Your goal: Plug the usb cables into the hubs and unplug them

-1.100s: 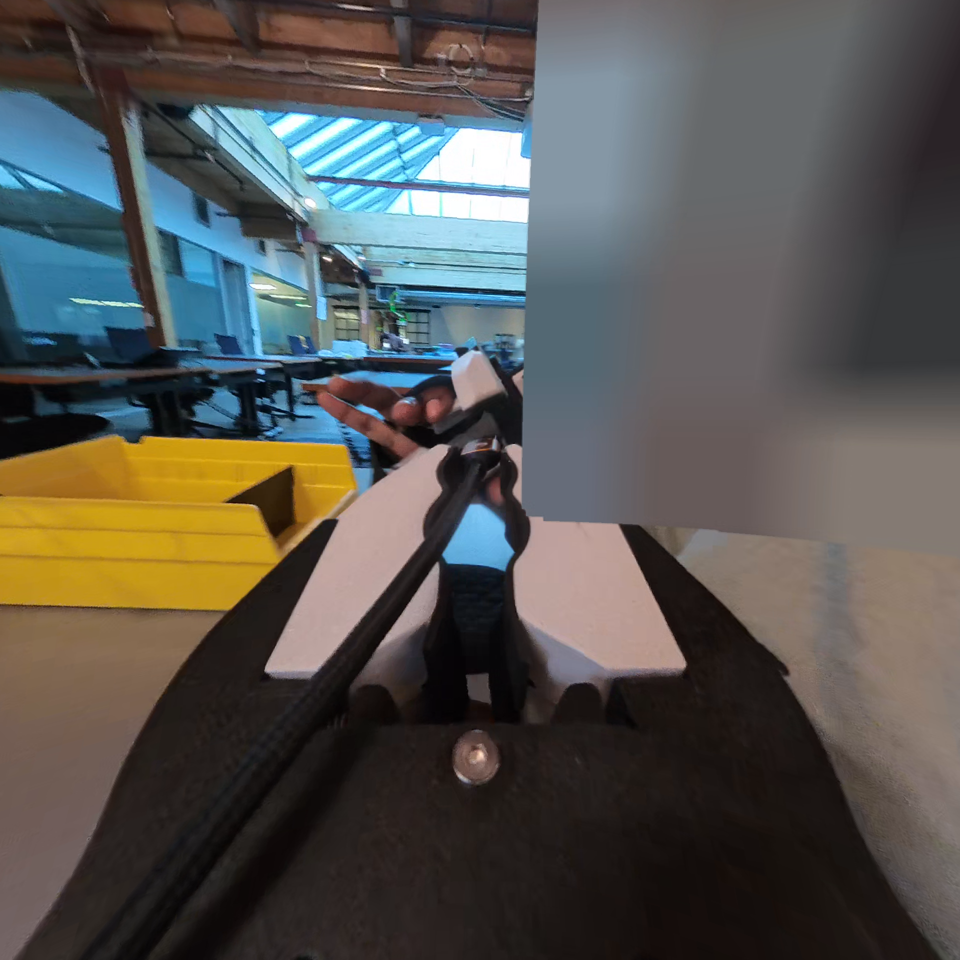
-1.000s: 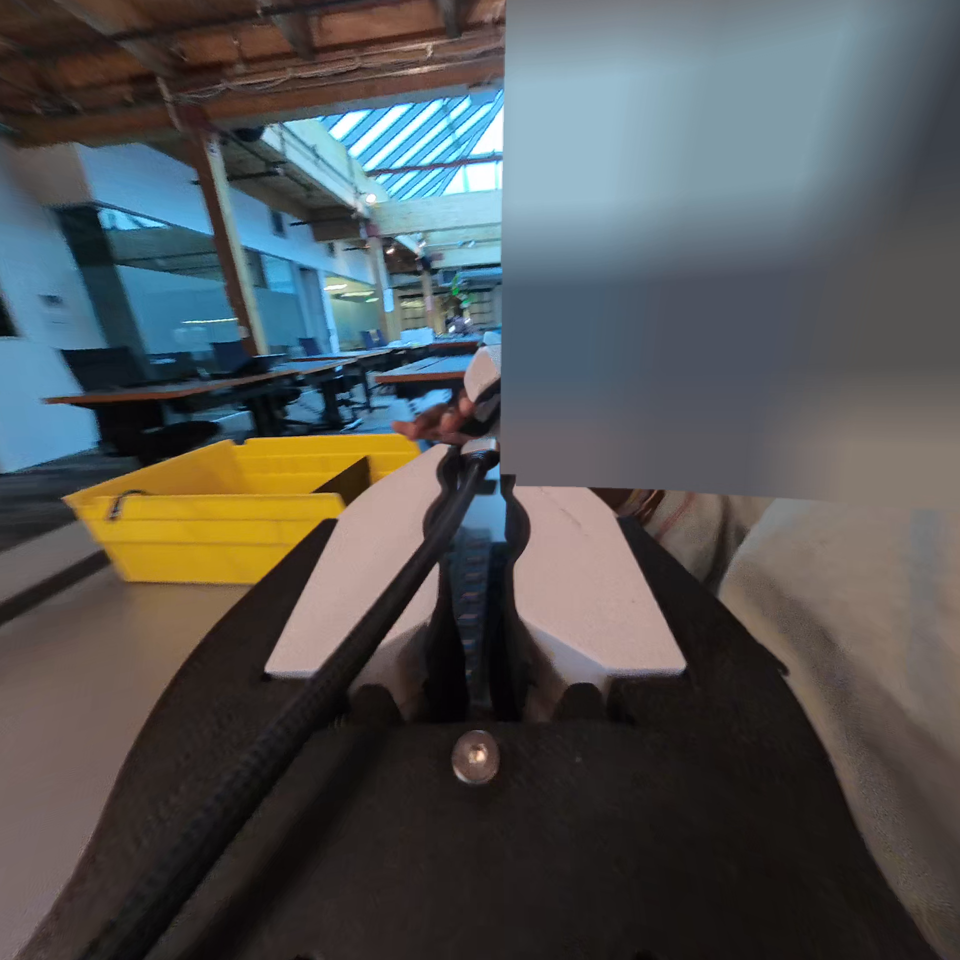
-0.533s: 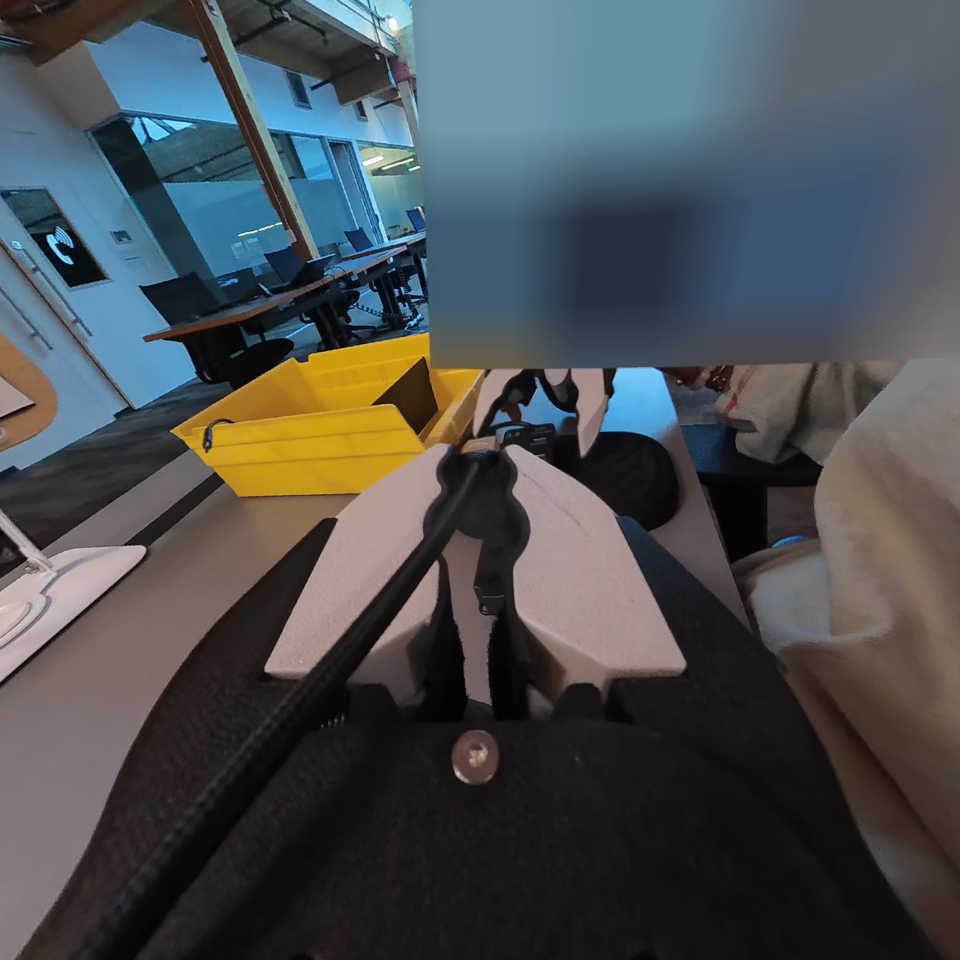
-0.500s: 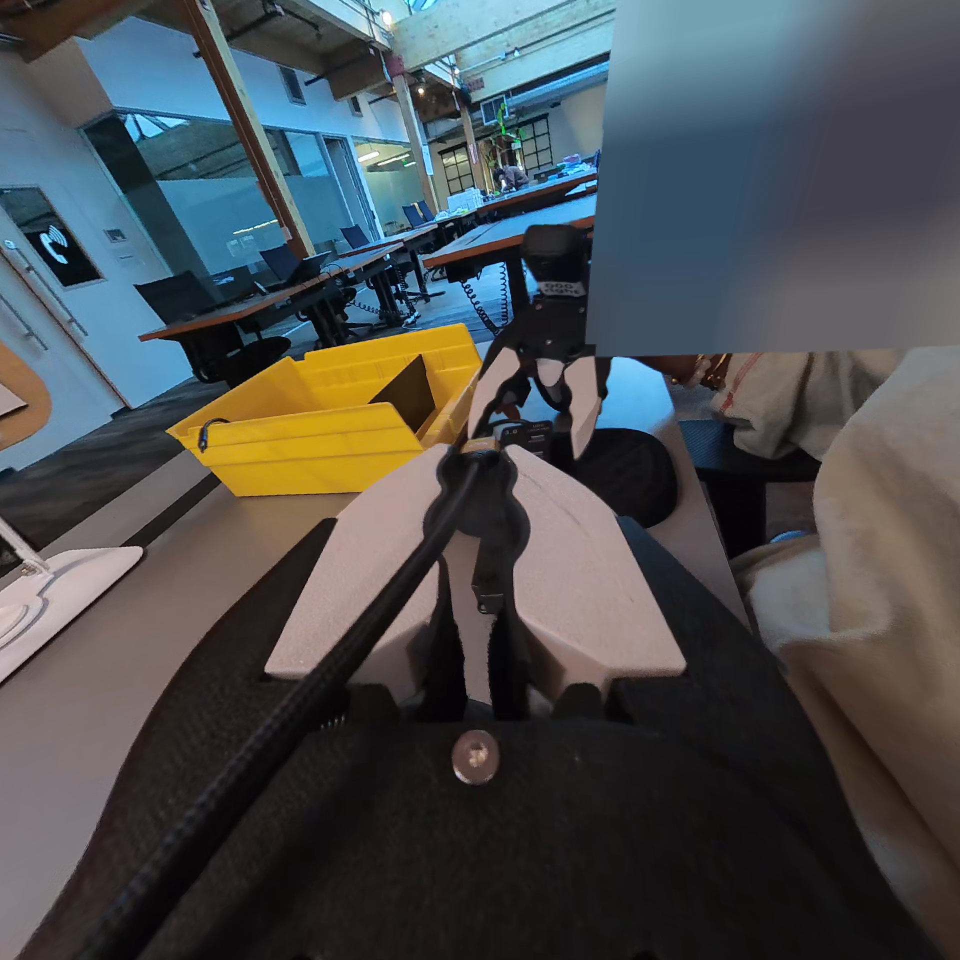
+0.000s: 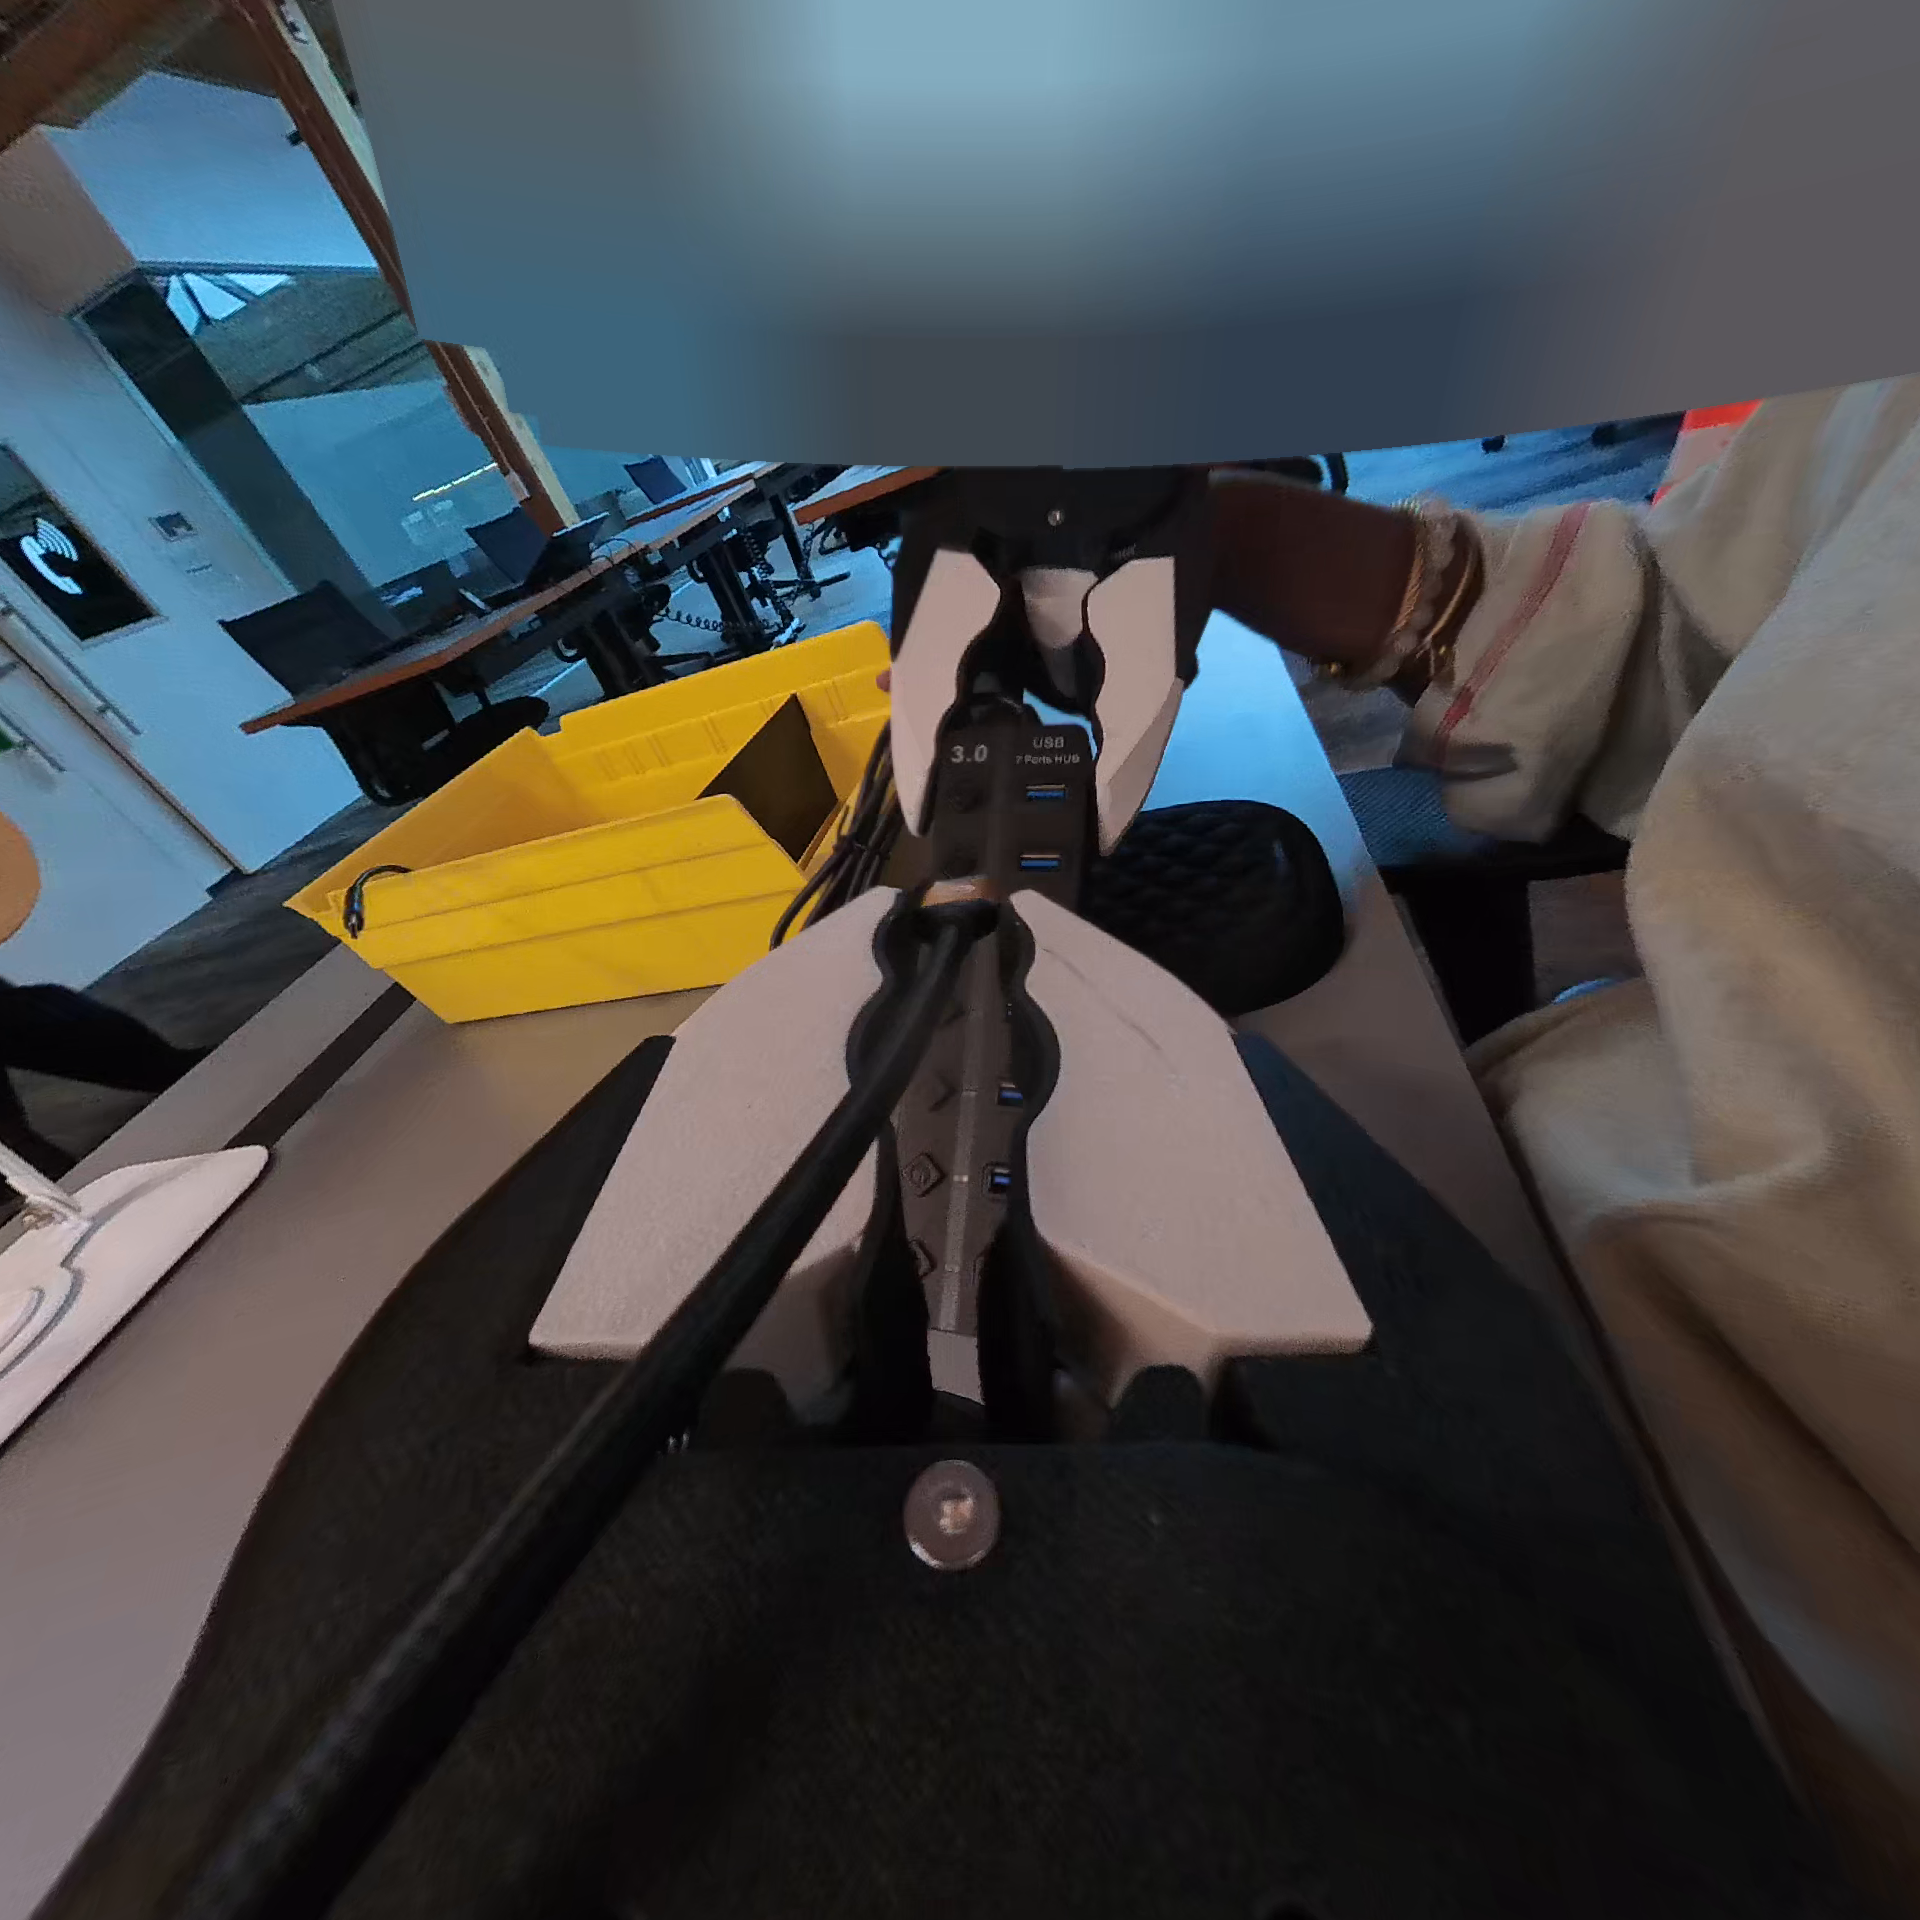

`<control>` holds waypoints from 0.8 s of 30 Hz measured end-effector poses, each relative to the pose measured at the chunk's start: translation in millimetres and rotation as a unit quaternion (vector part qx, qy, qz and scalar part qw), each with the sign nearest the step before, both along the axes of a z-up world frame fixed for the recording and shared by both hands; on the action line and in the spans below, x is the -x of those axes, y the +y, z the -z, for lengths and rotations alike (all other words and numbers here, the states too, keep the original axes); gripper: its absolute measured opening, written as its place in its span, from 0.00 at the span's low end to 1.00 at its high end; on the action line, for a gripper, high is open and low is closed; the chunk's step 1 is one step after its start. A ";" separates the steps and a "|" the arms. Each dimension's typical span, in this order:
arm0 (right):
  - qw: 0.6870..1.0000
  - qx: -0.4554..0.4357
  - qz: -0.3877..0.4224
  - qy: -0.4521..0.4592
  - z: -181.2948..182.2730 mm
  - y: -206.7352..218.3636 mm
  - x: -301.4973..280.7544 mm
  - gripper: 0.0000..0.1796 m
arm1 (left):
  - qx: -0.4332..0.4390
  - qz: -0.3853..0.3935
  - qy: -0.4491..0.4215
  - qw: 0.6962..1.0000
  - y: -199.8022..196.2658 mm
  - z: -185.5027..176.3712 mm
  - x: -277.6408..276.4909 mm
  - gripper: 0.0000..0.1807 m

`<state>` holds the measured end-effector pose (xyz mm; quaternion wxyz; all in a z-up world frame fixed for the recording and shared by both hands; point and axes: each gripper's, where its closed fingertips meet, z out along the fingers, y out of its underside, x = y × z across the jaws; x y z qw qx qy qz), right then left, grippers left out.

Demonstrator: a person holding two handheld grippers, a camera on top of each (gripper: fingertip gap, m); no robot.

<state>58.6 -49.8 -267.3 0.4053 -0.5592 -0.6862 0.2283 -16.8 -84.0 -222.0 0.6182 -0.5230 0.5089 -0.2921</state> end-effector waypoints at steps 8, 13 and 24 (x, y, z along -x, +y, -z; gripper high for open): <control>1.000 -0.005 -0.018 -0.021 -4.6 -19.1 23.1 0.30 | -0.031 0.027 0.108 0.993 -10.6 26.0 -13.4 0.09; 1.000 -0.003 -0.014 -0.027 -3.9 -20.6 28.3 0.31 | -0.025 0.041 0.163 0.986 -13.0 34.9 -23.2 0.09; 0.999 -0.018 -0.005 -0.037 -3.8 -21.4 30.9 0.31 | 0.009 0.020 0.190 0.981 -11.7 27.5 -31.9 0.09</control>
